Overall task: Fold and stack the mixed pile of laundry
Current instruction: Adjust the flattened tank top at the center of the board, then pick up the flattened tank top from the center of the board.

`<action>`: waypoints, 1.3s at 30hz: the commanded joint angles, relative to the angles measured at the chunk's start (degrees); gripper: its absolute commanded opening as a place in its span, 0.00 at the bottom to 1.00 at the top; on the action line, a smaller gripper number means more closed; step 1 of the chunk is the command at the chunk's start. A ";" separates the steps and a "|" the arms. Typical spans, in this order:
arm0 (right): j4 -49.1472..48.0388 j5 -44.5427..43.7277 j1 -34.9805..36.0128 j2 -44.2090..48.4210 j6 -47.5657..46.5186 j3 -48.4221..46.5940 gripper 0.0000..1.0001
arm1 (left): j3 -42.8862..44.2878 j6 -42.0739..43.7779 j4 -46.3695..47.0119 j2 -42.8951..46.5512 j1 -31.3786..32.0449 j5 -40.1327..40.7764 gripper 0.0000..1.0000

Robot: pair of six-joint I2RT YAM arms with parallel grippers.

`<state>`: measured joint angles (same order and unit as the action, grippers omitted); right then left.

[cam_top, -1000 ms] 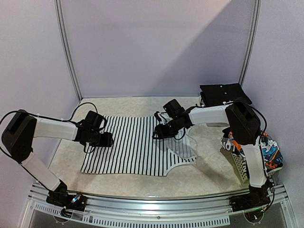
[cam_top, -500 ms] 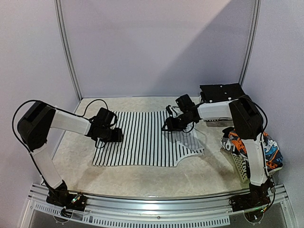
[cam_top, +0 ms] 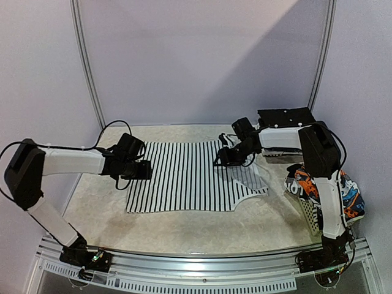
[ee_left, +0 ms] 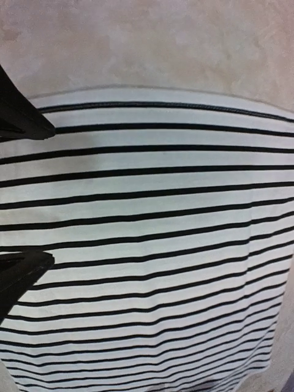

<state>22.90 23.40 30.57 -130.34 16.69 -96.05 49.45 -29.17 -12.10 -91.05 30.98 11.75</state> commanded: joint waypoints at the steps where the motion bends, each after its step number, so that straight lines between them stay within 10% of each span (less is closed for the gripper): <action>1: 3.72 0.03 3.14 5.54 -2.70 -0.26 0.62 | -3.54 -0.55 -10.41 8.62 3.86 8.69 0.64; 21: -4.74 -18.99 18.04 36.65 -0.60 36.96 0.64 | -24.13 -15.45 -21.78 35.04 15.79 10.84 0.43; 39: -7.39 -20.66 19.79 43.54 3.44 47.35 0.65 | -23.38 -14.68 -10.23 19.60 15.42 11.58 0.26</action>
<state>16.49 3.55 50.00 -88.77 19.31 -49.52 24.67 -44.14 -24.93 -69.06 45.91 22.24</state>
